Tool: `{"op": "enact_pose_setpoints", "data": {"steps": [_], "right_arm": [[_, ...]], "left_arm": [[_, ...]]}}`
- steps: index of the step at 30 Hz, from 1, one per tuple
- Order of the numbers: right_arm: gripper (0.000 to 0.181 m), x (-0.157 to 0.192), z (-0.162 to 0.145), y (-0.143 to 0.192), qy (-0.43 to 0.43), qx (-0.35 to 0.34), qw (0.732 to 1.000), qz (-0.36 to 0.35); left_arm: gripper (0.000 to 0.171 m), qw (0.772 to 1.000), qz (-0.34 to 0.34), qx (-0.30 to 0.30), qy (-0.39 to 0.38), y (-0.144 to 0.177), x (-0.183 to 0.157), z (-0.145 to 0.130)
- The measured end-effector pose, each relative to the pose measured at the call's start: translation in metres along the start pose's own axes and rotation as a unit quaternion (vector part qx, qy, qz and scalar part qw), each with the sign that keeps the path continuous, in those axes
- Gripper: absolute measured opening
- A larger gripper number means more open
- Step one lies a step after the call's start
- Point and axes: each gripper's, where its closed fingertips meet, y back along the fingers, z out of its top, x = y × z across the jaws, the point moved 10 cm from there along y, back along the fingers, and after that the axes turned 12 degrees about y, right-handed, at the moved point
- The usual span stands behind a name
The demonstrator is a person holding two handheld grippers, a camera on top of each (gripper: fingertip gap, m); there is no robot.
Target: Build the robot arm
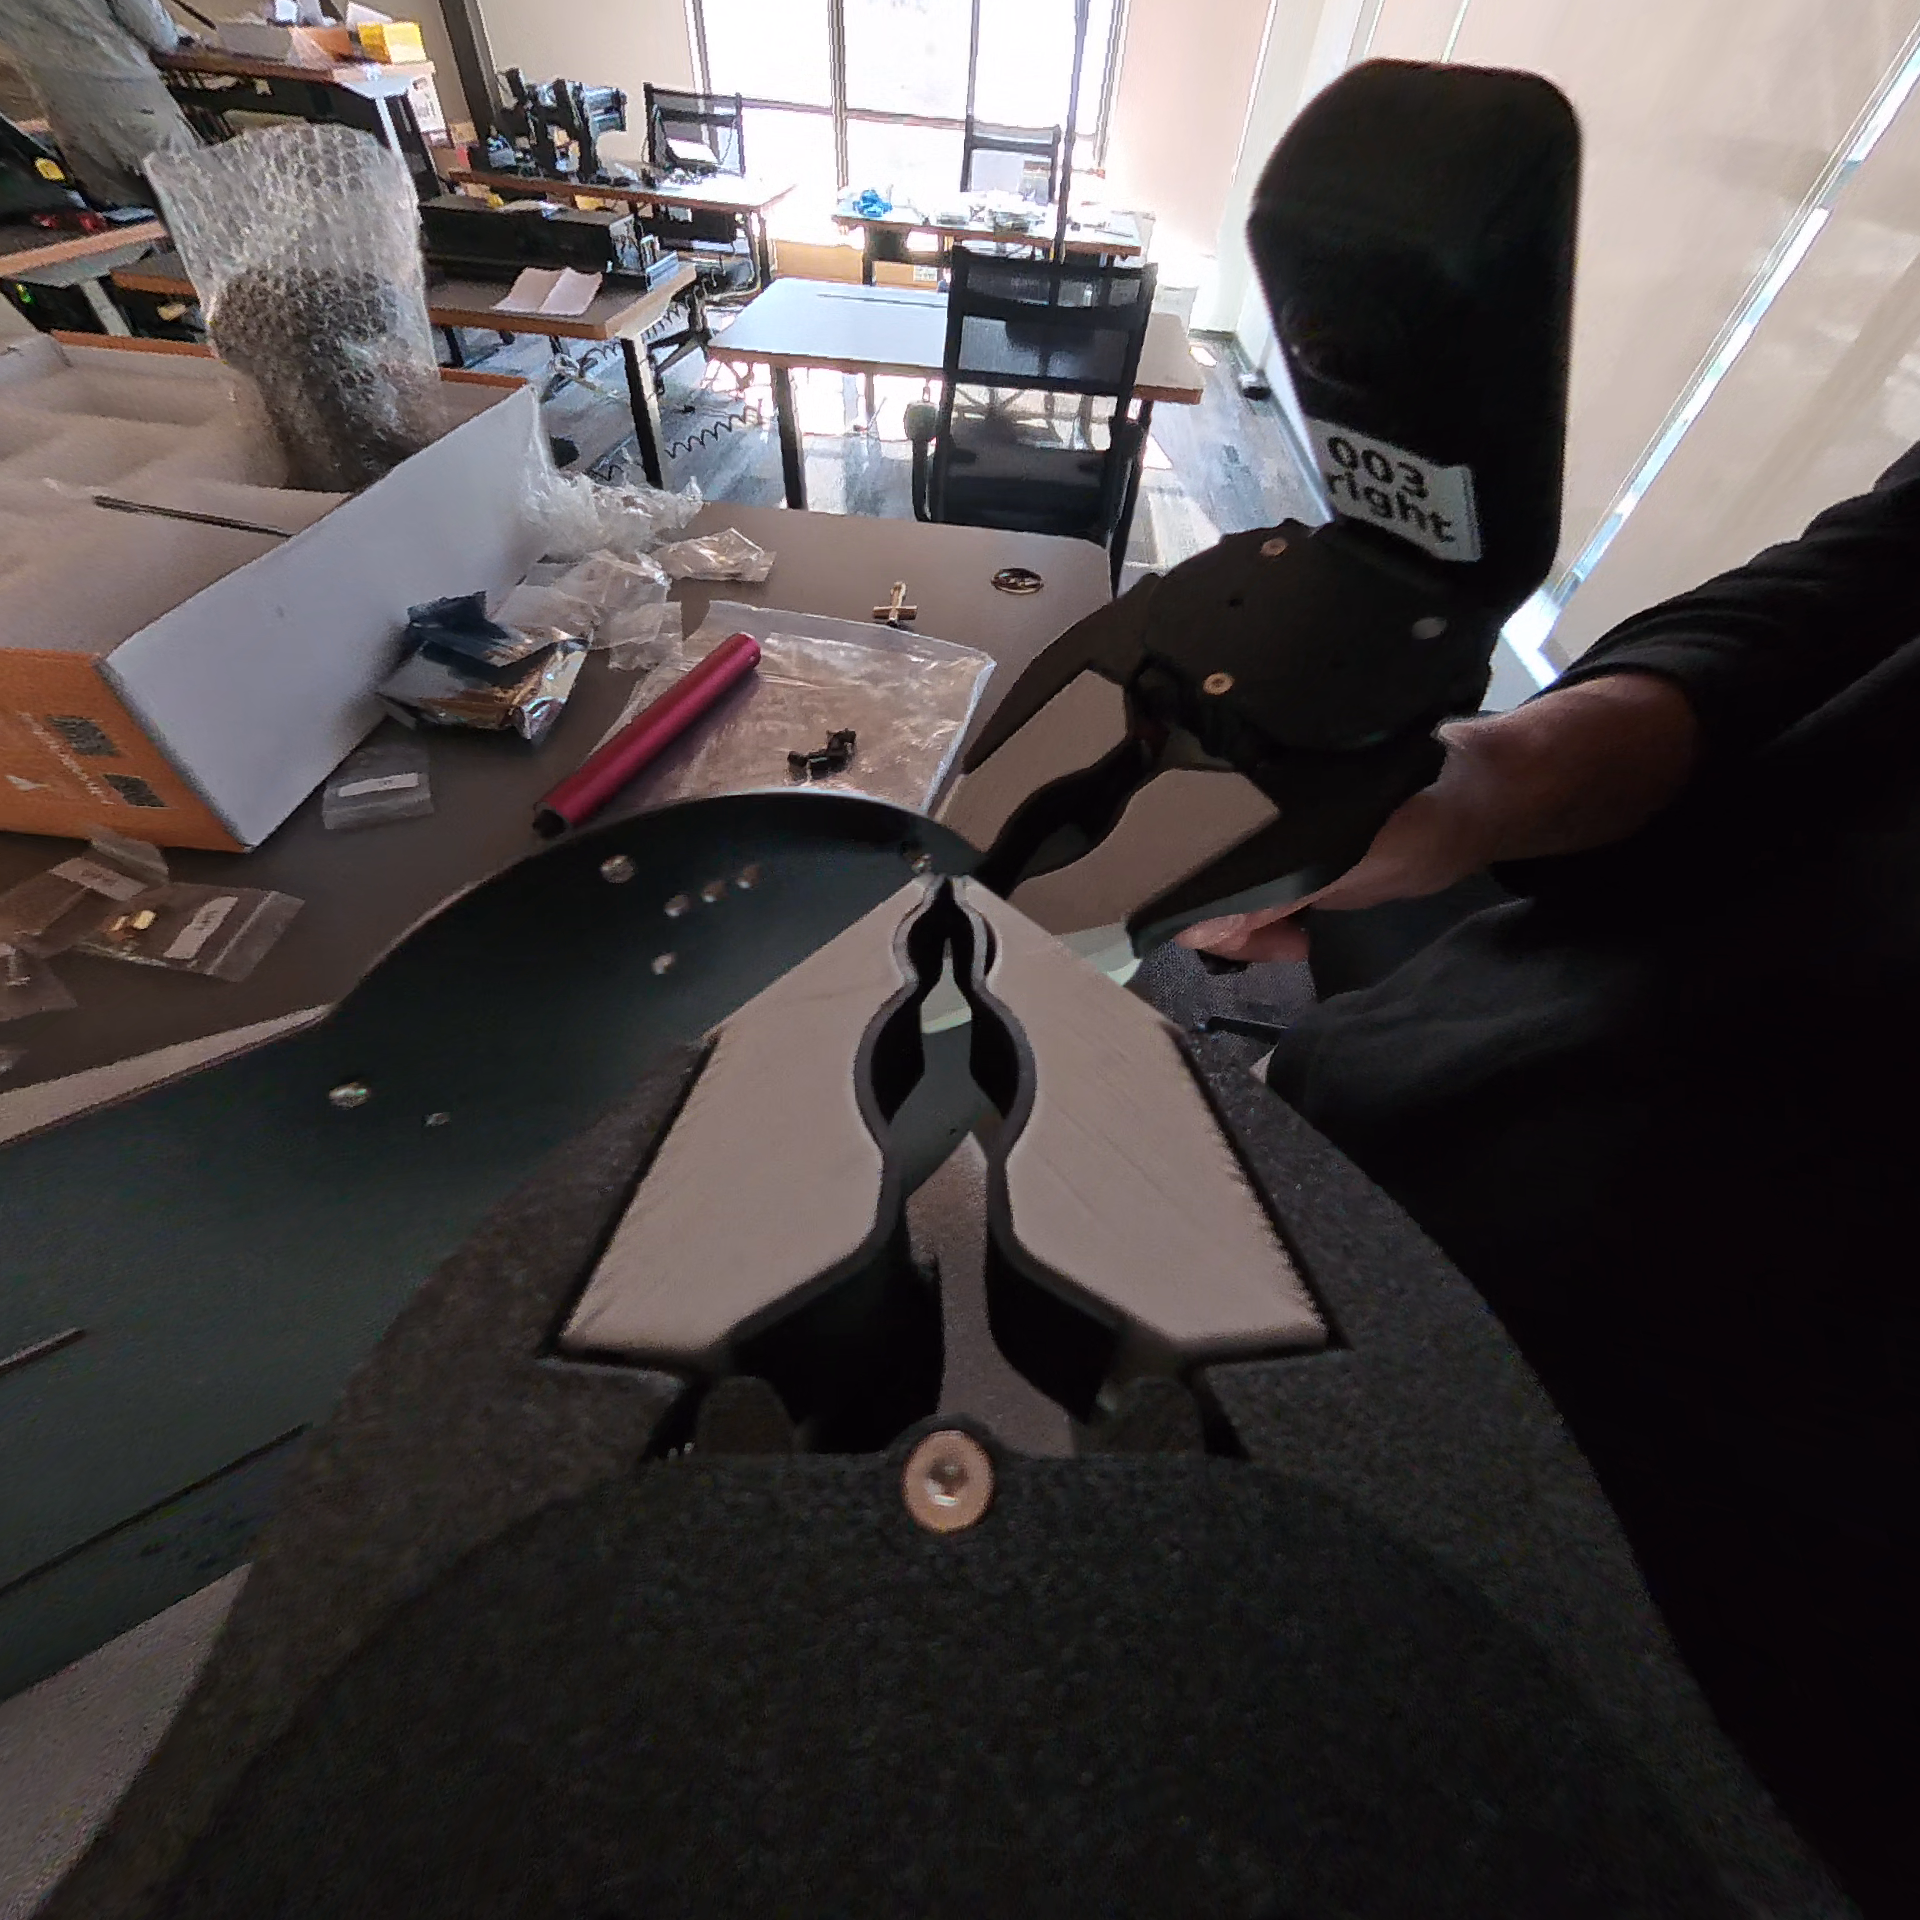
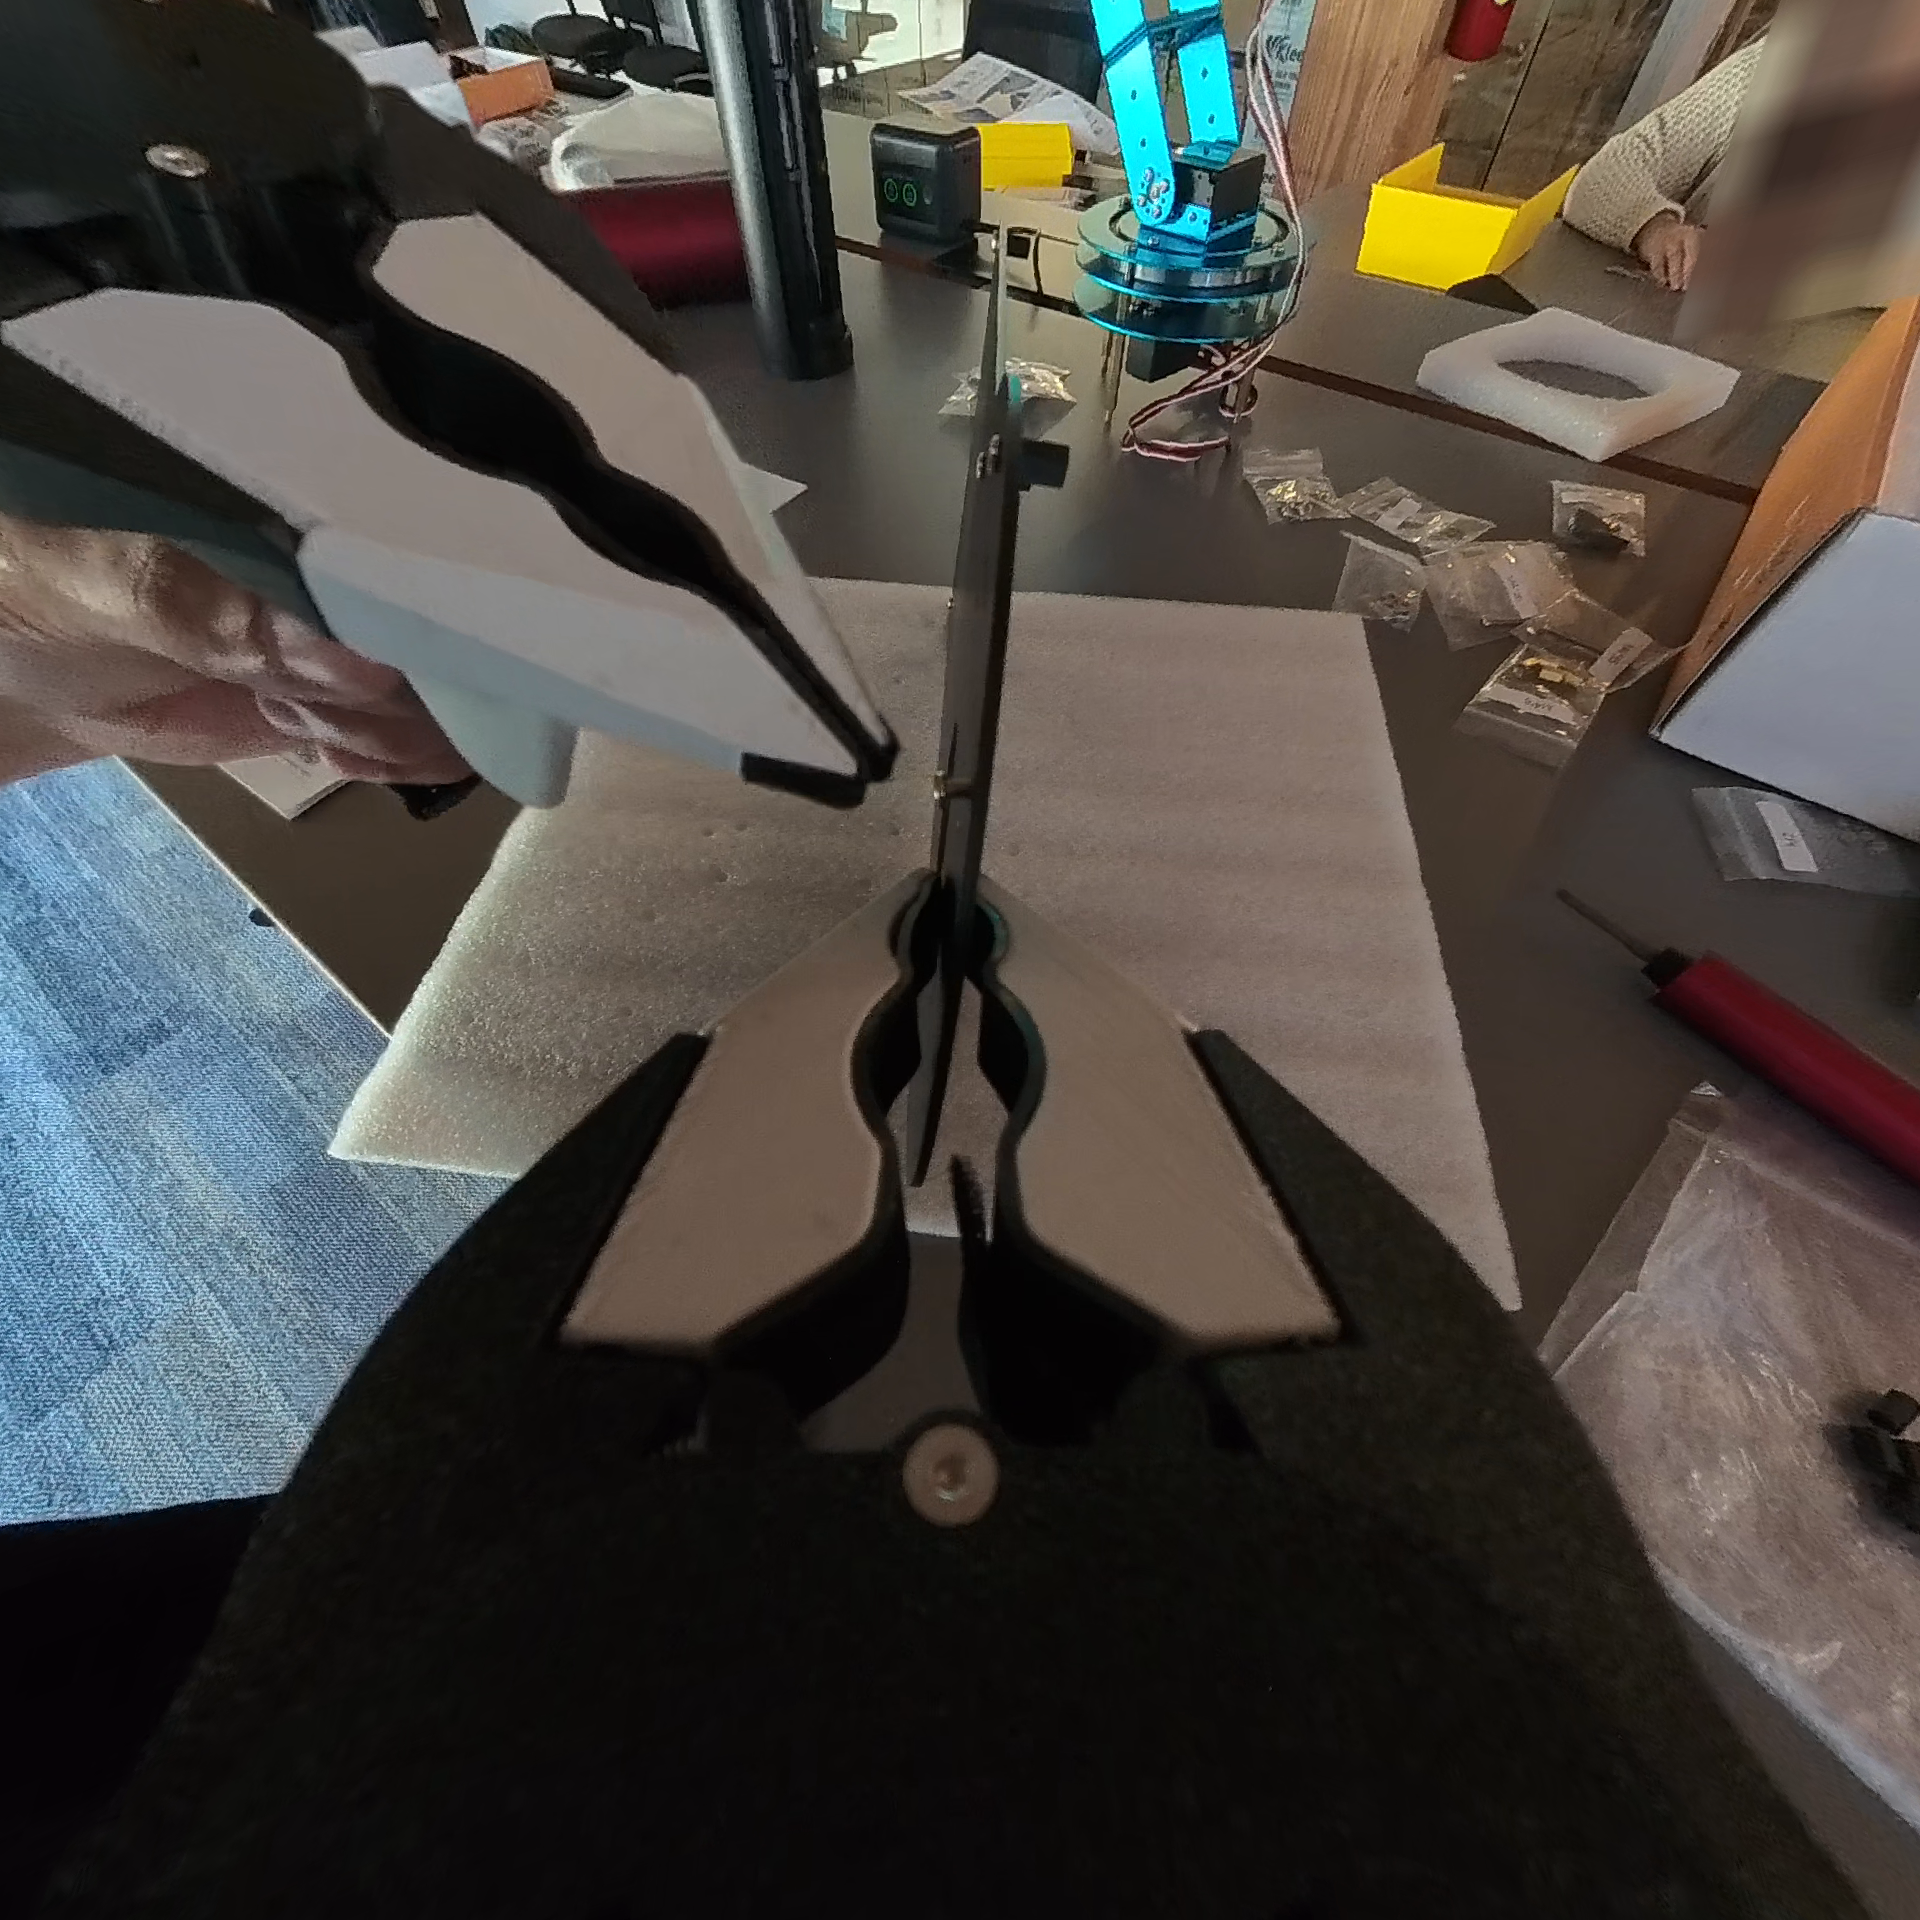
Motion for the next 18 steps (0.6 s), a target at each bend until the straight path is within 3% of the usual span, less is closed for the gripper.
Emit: {"op": "enact_pose_setpoints", "data": {"steps": [18], "right_arm": [[0.001, 0.0040, 0.0018, -0.0002, 0.015, 0.003, 1.000, -0.003]], "left_arm": [[0.000, 0.999, -0.001, 0.041, -0.010, -0.0029, -0.0004, 0.0044]]}}
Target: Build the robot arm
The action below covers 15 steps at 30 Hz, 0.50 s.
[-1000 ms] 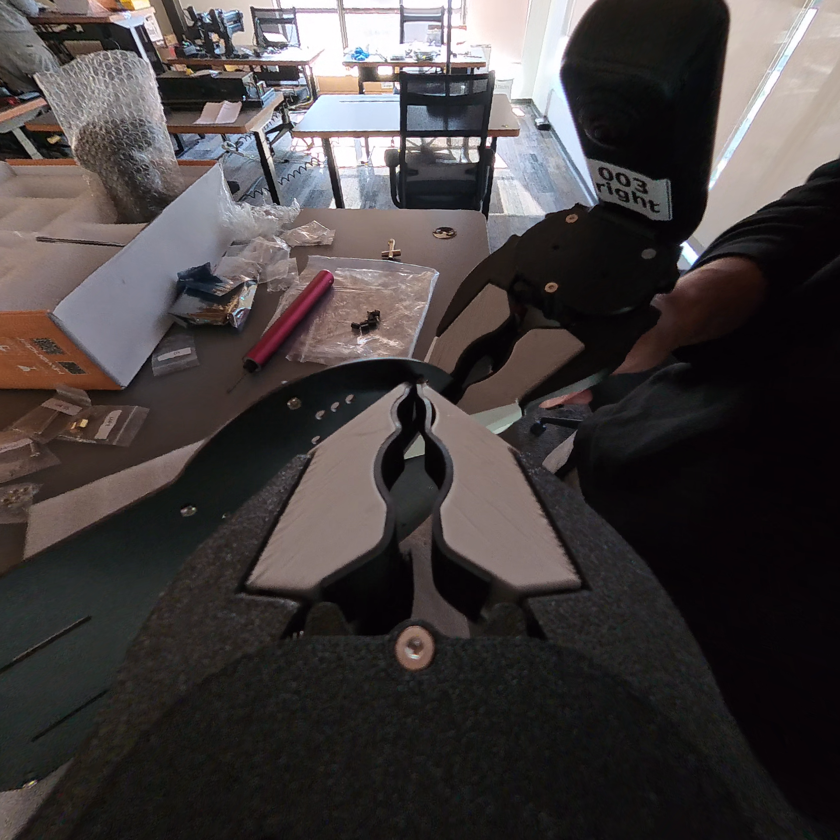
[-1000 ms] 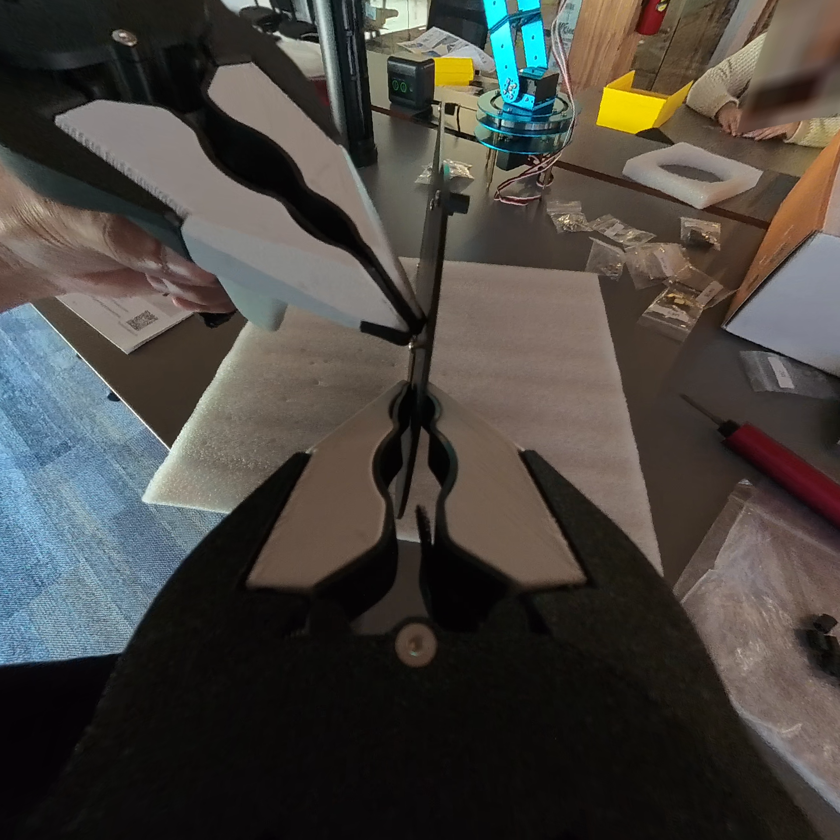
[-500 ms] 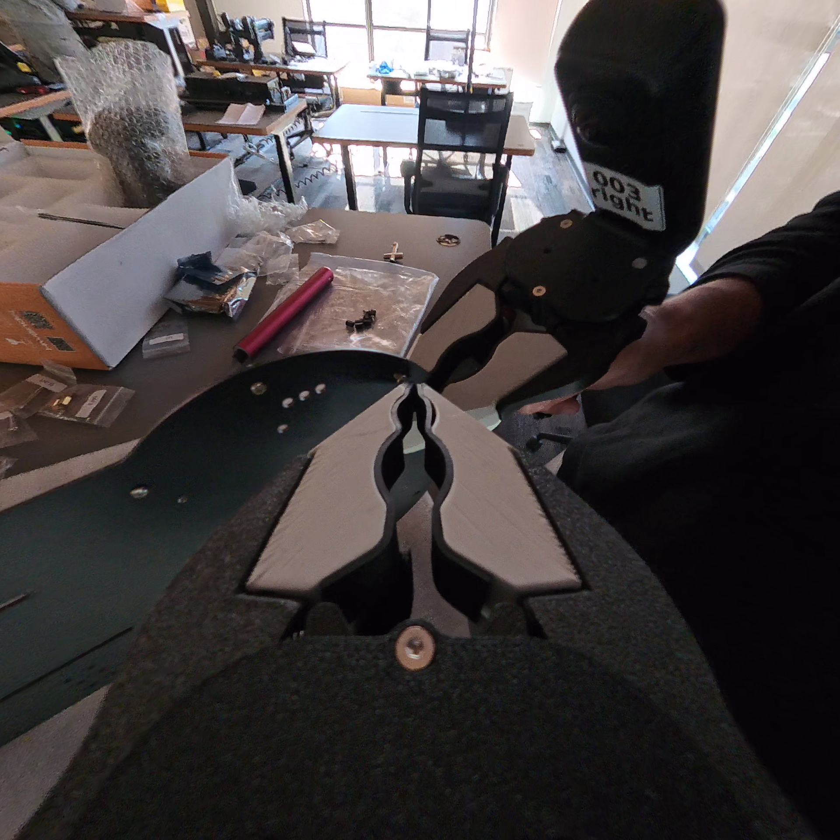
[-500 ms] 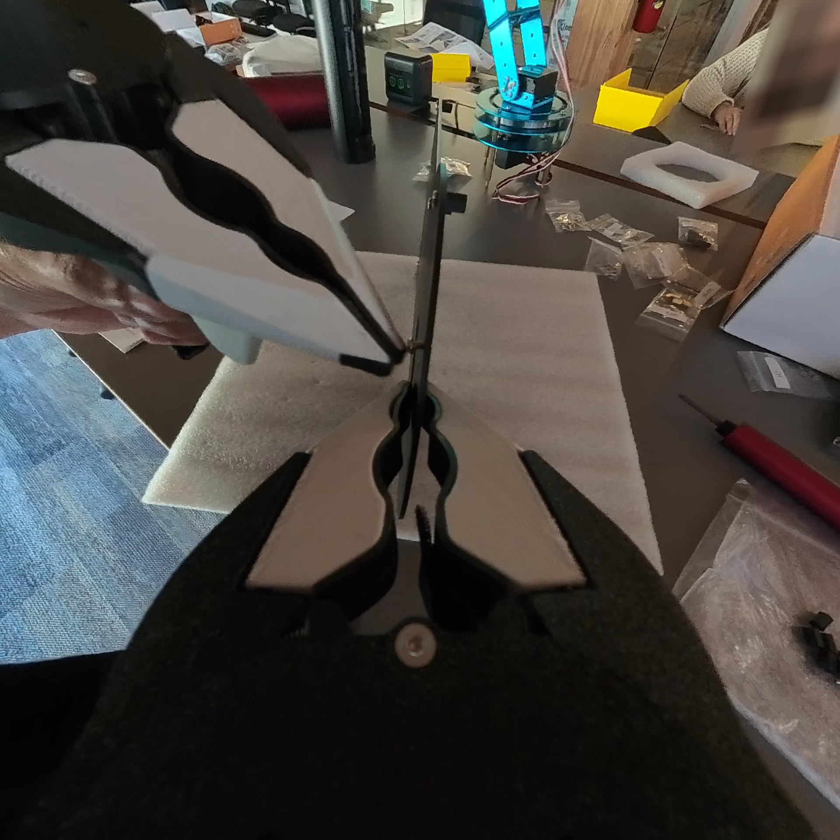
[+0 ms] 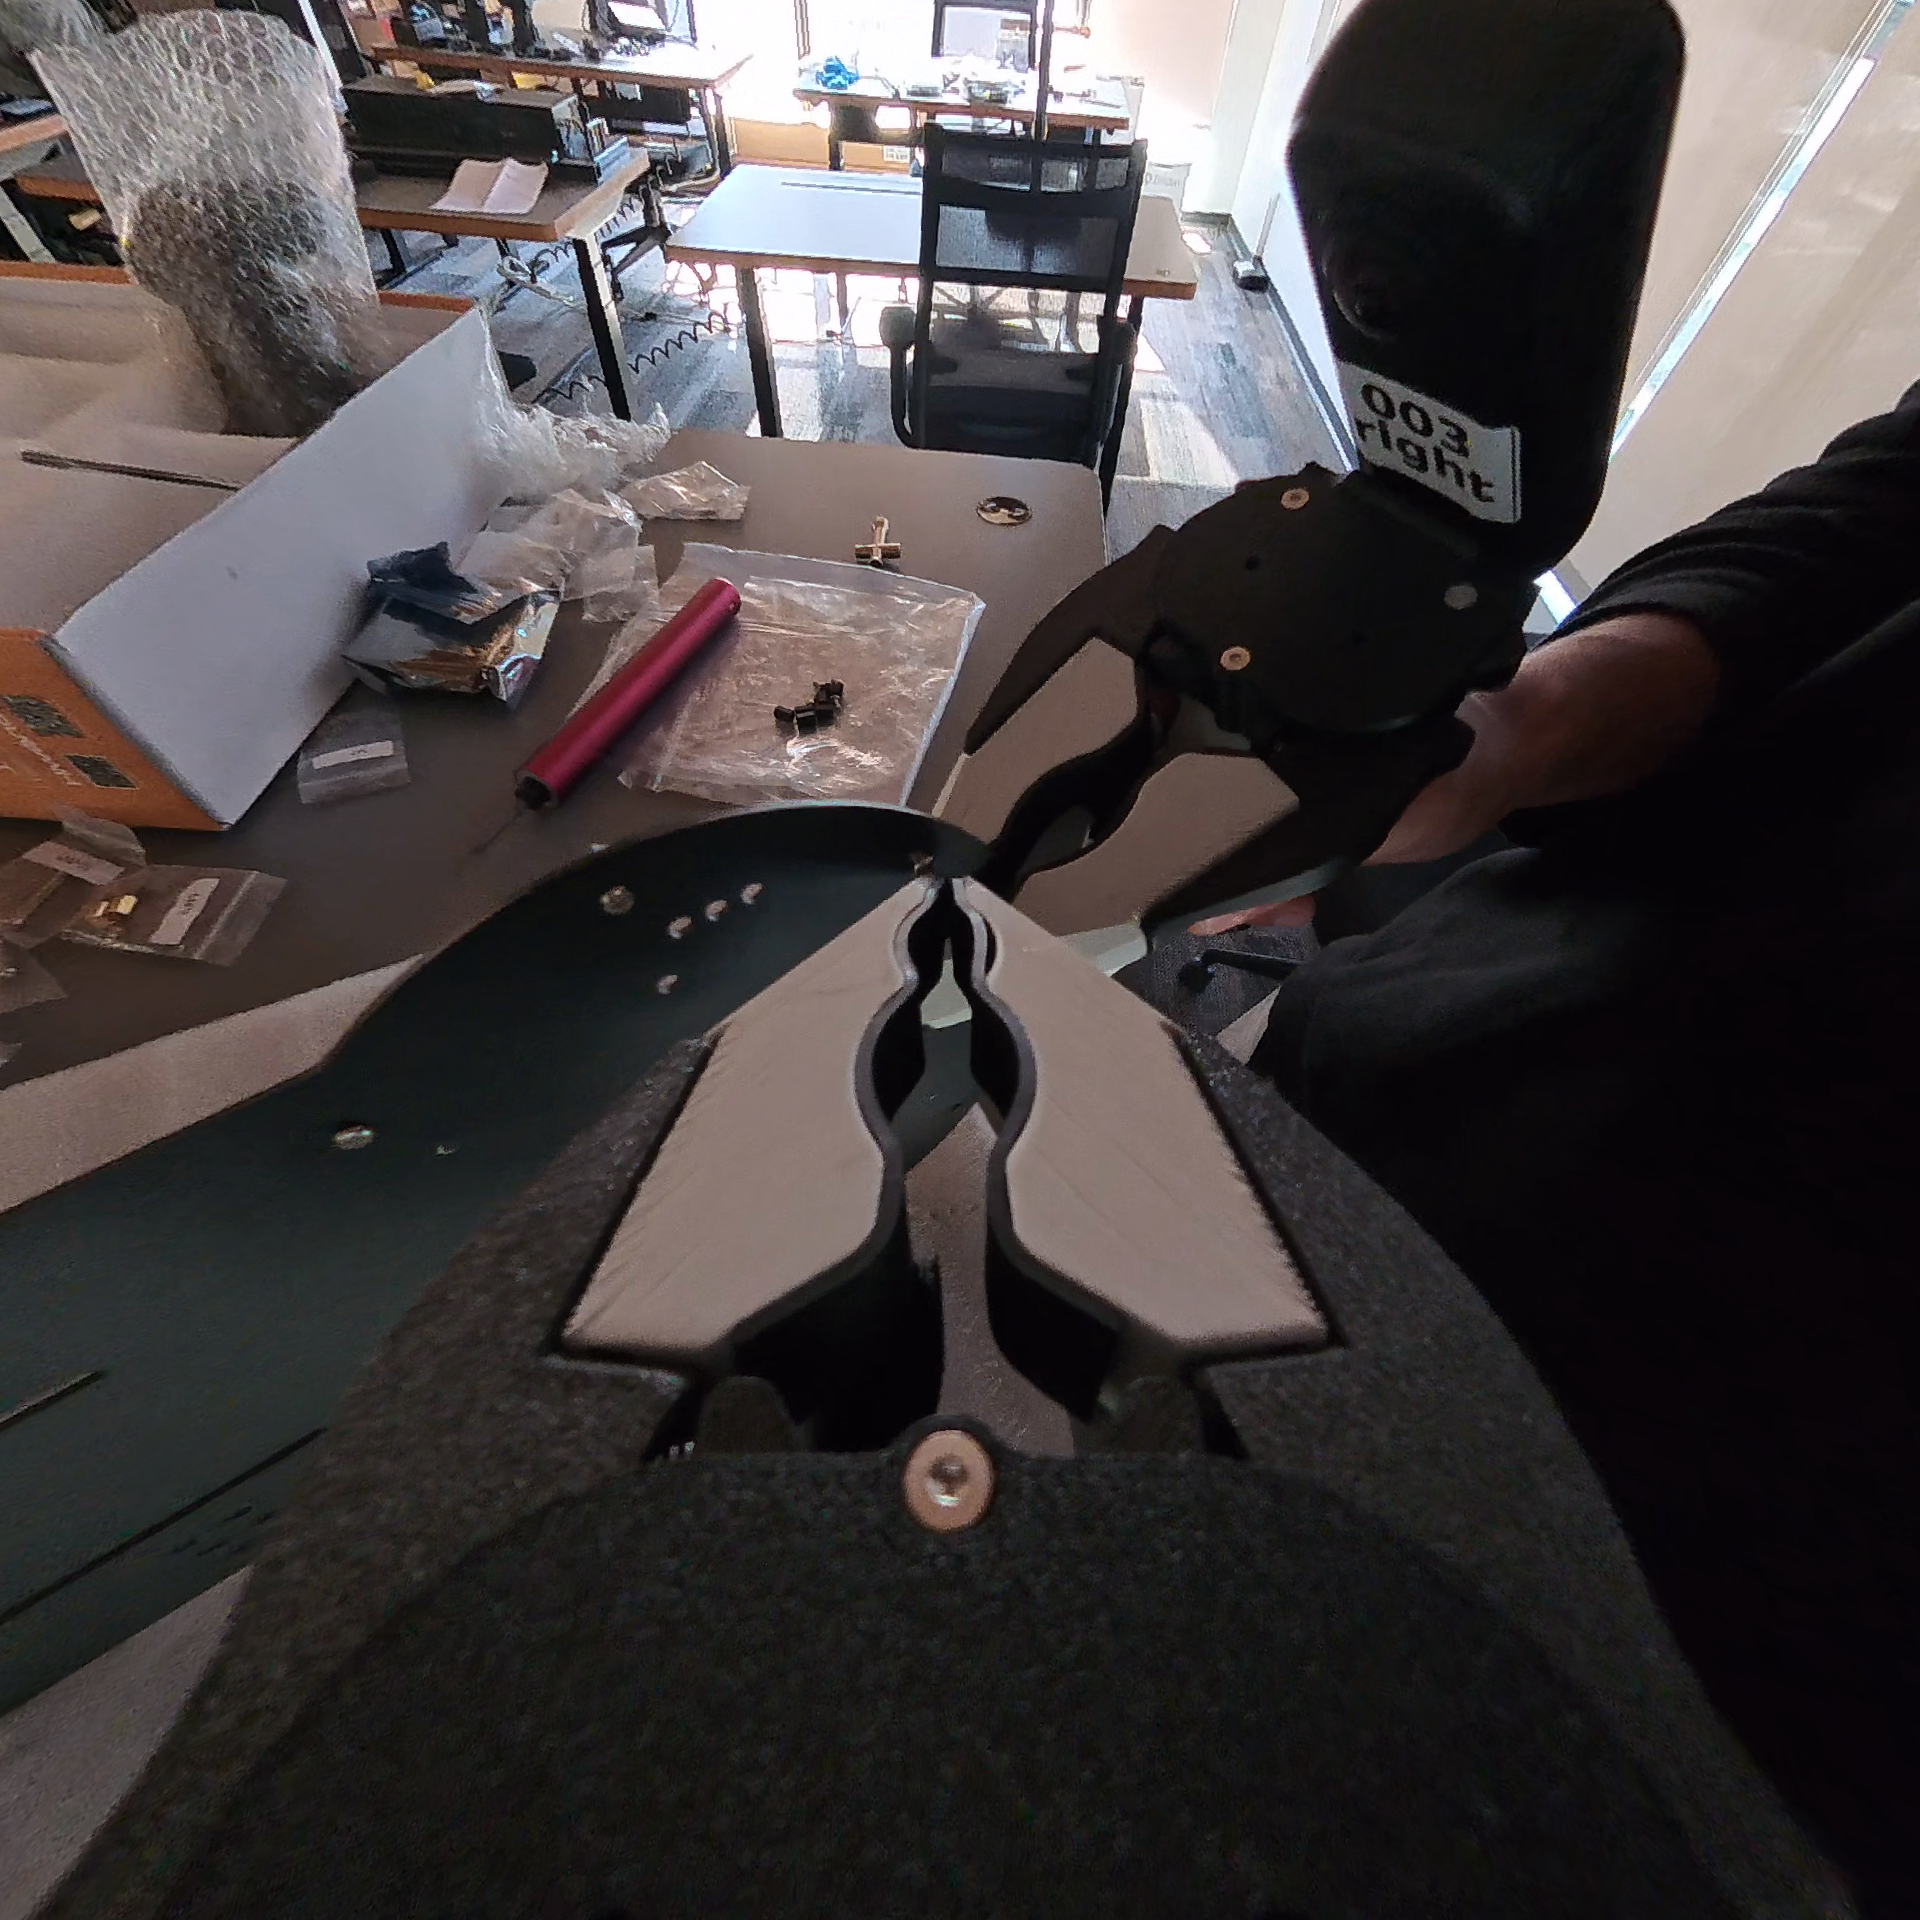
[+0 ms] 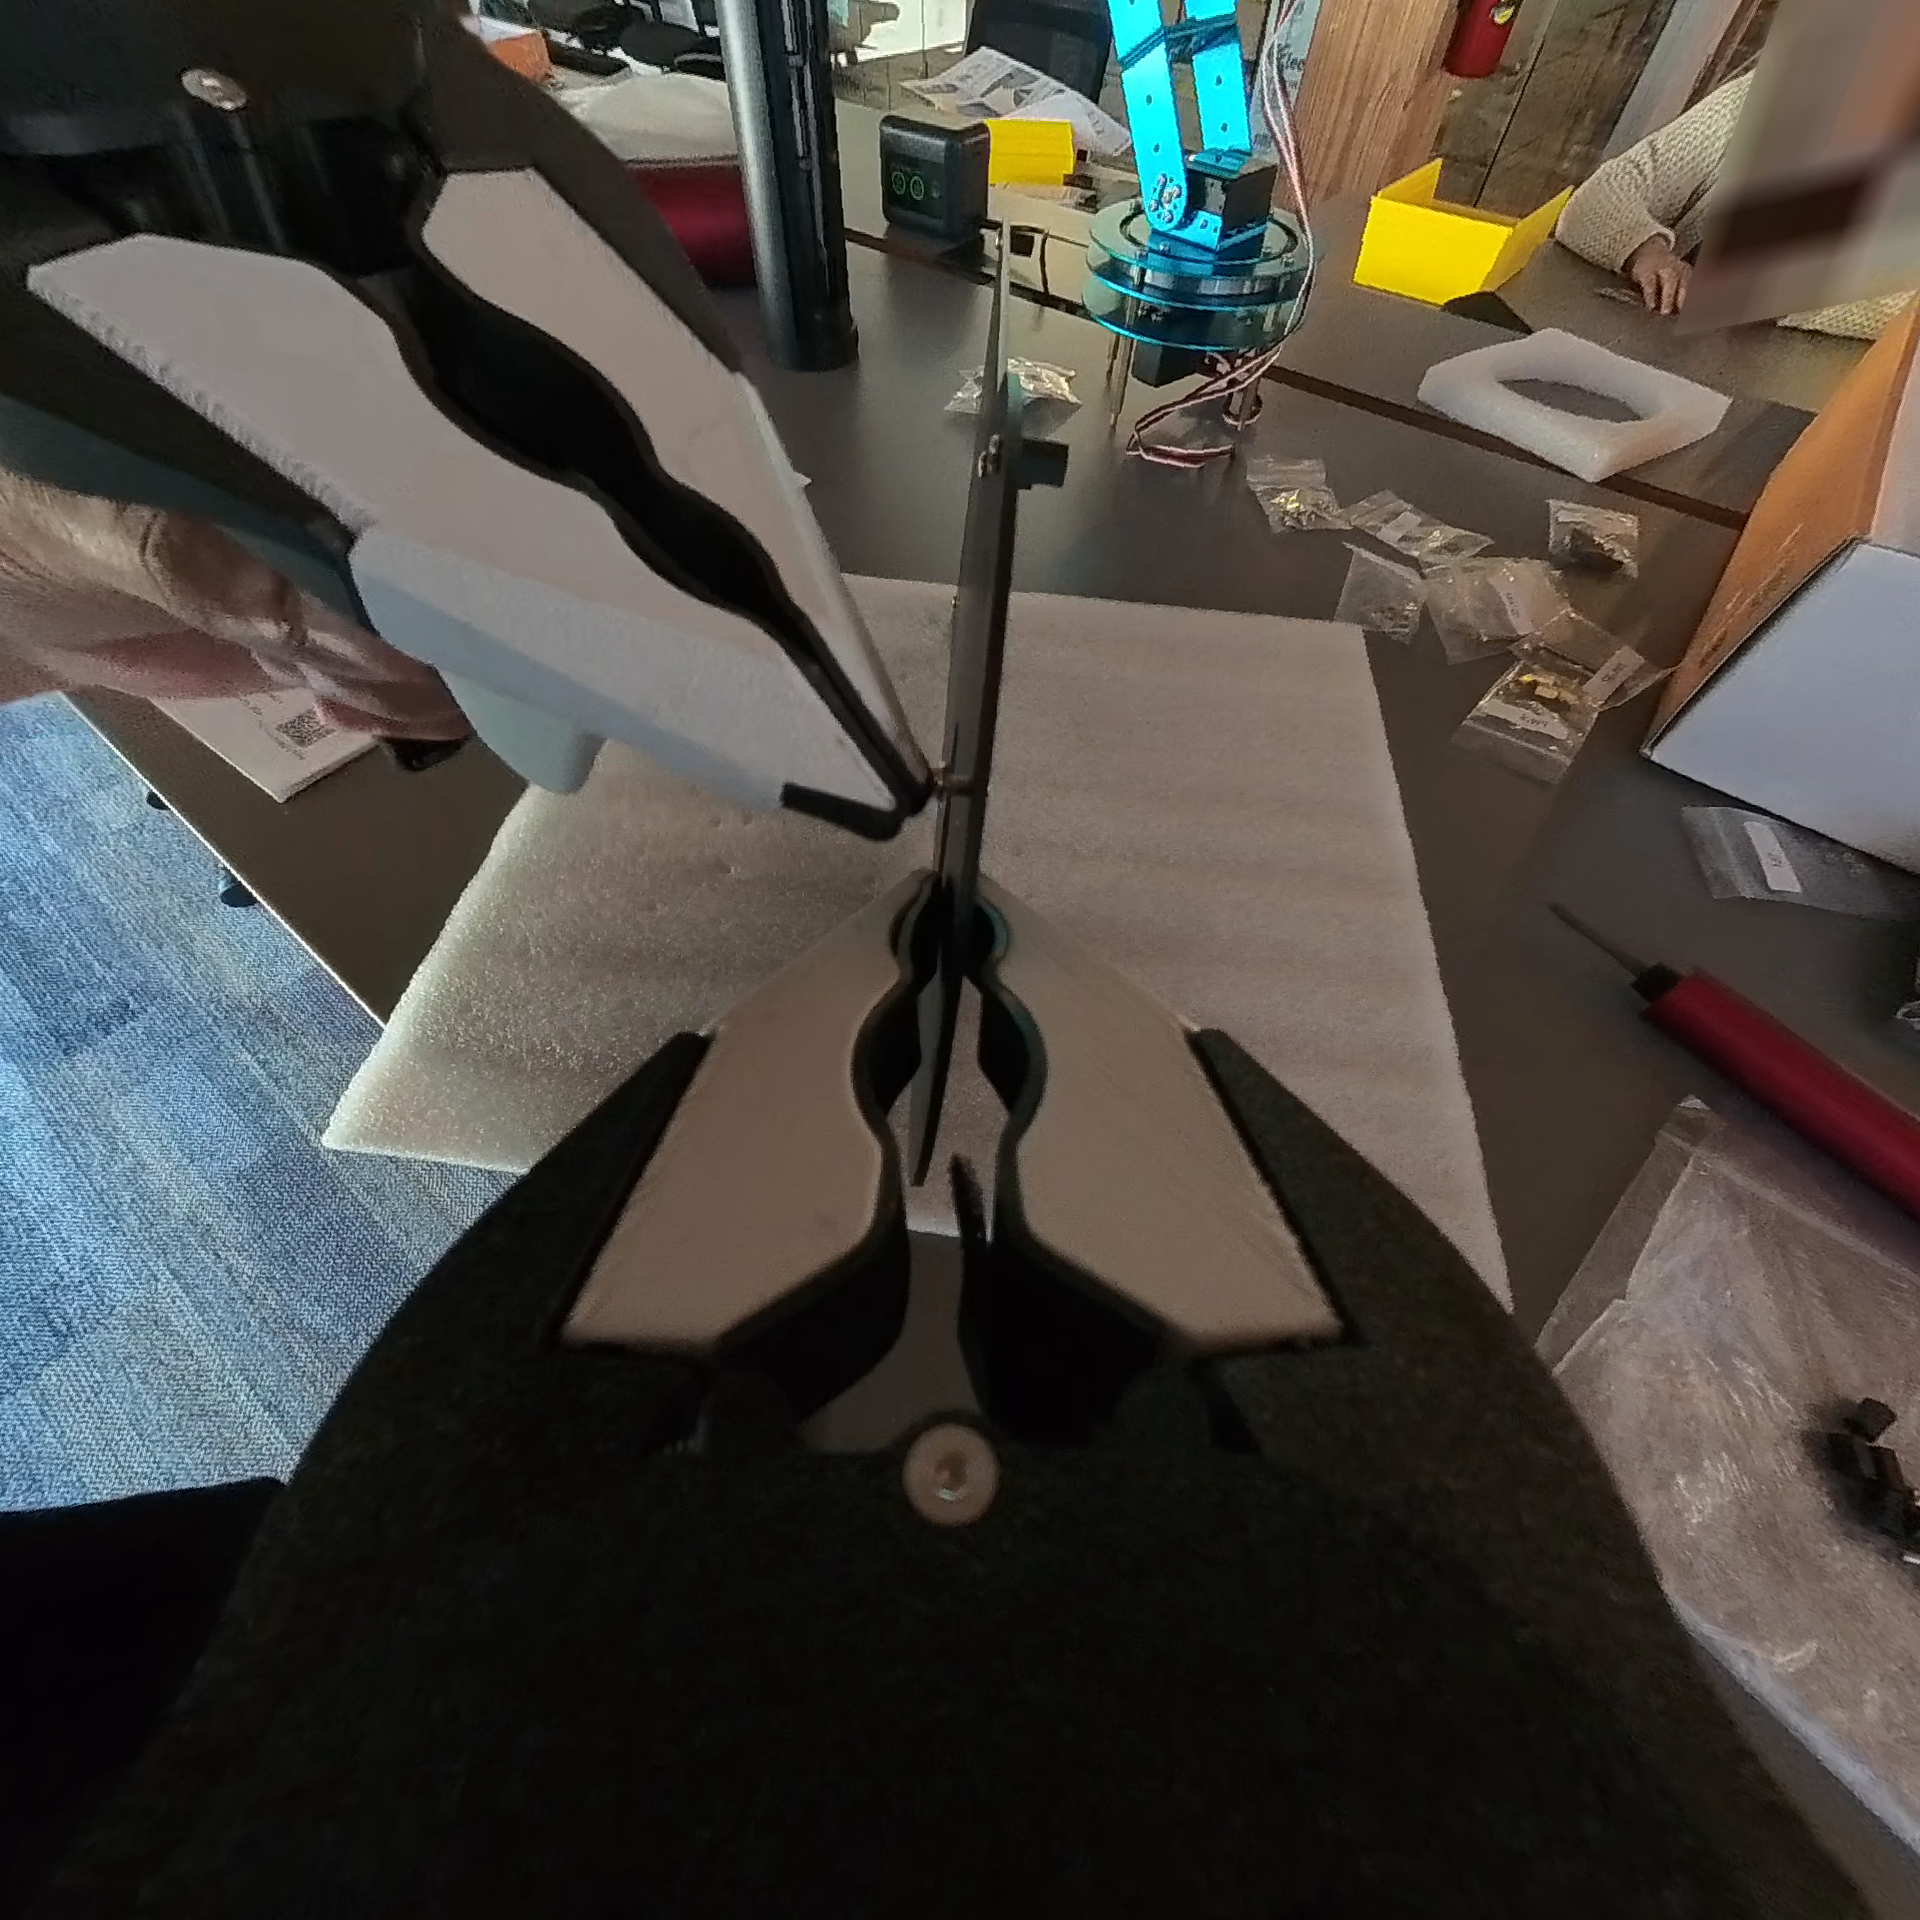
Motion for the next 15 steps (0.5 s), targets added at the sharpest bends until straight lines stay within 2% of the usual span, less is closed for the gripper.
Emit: {"op": "enact_pose_setpoints", "data": {"steps": [10, 13, 15], "right_arm": [[0.001, -0.0001, 0.0002, -0.0002, 0.001, 0.002, 1.000, -0.004], [0.001, 0.0019, 0.0007, -0.0003, 0.015, 0.003, 1.000, -0.007], [0.002, 0.0052, 0.0021, -0.0003, 0.057, 0.009, 0.998, -0.020]], "left_arm": [[0.000, 1.000, -0.001, 0.013, 0.007, -0.0029, -0.0006, 0.0031], [0.000, 0.999, -0.014, 0.017, 0.034, -0.0009, 0.0013, 0.0033], [0.000, 0.997, -0.033, 0.019, 0.065, 0.0010, 0.0039, 0.0033]]}}
